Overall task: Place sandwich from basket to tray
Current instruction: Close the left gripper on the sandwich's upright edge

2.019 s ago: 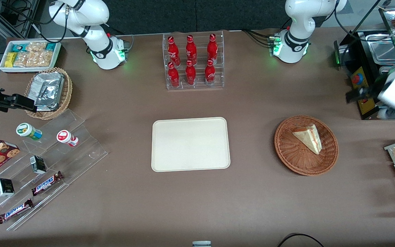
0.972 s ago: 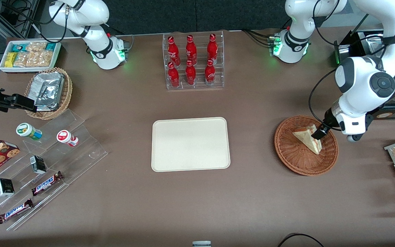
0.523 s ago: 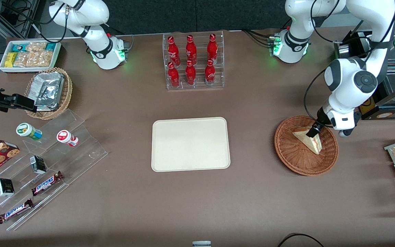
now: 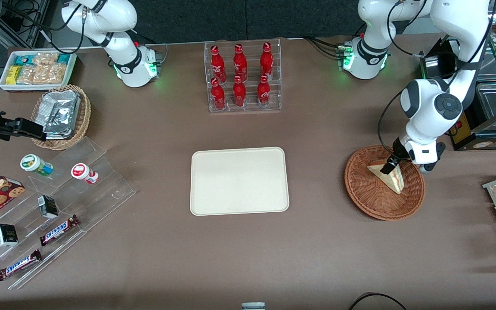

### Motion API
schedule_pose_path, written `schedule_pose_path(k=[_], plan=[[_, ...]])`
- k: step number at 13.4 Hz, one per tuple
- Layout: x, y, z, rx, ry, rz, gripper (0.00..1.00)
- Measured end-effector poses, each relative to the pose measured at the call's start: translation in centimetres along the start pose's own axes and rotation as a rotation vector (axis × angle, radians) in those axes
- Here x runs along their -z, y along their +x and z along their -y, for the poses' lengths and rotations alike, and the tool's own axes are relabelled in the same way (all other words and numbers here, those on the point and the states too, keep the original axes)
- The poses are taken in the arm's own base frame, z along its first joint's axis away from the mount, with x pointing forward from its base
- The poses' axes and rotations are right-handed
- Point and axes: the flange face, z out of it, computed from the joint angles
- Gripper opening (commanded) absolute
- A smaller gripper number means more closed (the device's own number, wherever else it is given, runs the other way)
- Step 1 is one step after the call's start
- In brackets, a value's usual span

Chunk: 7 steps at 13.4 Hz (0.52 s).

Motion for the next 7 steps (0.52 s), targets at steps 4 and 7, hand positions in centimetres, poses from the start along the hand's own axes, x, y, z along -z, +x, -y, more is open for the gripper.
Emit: schedule_pose_path(k=[4, 7], plan=[[0.0, 0.2, -0.2, 0.022, -0.006, -0.004, 0.0], [1.3, 0.4, -1.3, 0.014, -0.018, -0.012, 0.0]])
